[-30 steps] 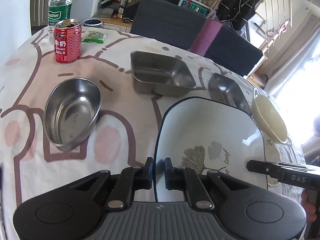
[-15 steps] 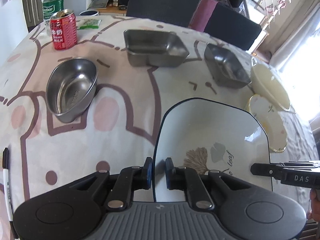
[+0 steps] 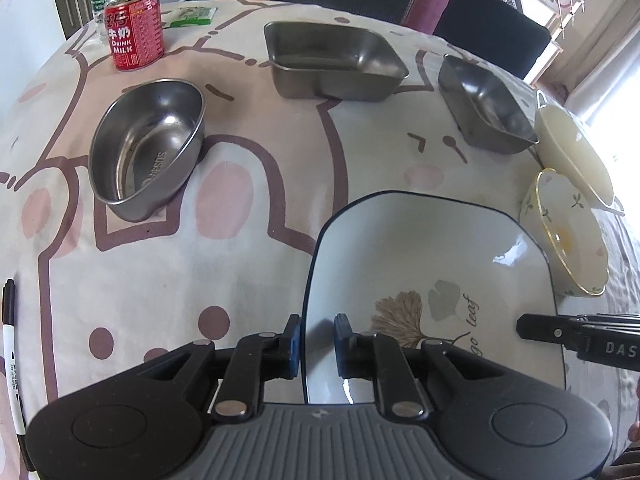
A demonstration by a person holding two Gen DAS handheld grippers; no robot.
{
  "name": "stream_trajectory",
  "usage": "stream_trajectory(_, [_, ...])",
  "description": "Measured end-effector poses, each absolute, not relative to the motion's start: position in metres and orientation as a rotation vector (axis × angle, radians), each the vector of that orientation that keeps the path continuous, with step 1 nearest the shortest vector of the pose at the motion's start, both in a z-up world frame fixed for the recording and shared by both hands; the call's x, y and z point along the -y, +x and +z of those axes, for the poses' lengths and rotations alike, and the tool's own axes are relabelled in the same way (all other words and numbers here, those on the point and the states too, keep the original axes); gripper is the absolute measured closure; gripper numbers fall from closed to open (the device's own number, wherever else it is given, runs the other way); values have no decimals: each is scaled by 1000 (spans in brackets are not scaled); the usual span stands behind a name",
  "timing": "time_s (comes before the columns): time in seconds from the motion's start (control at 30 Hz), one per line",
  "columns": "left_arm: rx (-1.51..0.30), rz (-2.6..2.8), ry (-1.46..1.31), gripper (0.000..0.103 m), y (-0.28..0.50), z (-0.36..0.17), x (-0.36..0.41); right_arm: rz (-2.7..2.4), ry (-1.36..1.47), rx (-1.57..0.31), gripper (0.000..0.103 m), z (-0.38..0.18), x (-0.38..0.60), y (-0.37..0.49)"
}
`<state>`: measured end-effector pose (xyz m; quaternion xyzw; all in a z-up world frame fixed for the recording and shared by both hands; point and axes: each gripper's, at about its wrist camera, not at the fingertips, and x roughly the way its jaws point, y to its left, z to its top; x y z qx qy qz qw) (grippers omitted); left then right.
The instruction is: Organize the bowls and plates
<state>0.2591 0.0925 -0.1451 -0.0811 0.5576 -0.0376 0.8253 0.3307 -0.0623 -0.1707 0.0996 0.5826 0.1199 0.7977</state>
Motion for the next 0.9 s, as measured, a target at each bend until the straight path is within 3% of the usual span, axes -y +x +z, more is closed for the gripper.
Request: stream_trajectory(0.9, [-1165, -84, -134, 83, 261, -145, -89, 243, 180, -1256, 89, -174, 60, 333])
